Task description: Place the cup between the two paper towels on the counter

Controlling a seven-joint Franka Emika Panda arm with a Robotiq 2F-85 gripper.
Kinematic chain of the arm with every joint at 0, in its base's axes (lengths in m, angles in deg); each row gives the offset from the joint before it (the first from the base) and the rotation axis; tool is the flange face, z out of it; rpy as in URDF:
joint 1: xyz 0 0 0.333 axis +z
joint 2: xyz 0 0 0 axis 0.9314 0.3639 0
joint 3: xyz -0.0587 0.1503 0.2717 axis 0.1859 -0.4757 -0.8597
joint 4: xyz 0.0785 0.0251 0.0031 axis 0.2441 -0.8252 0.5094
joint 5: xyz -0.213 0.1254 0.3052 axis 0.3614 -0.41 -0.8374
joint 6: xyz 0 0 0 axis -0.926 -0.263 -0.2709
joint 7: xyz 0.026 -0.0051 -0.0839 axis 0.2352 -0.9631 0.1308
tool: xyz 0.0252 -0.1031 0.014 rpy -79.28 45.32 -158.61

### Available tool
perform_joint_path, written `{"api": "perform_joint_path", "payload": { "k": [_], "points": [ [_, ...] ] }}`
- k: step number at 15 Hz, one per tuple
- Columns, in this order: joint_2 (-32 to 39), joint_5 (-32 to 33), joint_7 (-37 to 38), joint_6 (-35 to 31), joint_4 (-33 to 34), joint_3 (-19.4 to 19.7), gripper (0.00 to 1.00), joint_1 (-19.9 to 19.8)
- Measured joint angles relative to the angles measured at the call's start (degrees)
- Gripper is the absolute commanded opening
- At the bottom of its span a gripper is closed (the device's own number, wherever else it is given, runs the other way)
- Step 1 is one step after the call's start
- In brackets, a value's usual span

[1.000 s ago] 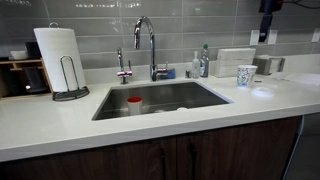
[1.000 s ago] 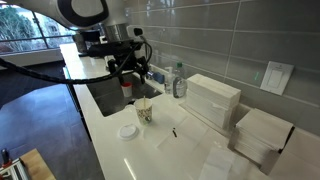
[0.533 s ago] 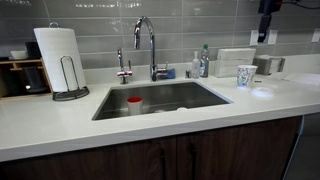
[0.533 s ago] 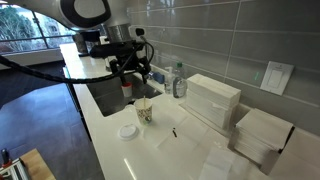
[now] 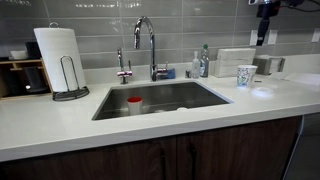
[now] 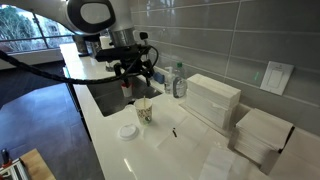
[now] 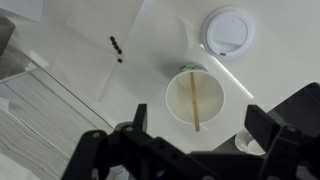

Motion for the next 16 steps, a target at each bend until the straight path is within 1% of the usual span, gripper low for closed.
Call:
{"api": "perform_joint_path", "payload": {
  "k": [4, 10, 16],
  "points": [
    [3.81, -1.84, -3.20, -2.54, 1.01, 0.89, 1.00, -1.09],
    [10.26, -8.86, -8.80, -4.63, 3.34, 1.38, 1.00, -2.95],
    [16.46, -10.71, -9.14, -9.07, 4.82, 0.55, 1.00, -4.33]
  ]
}}
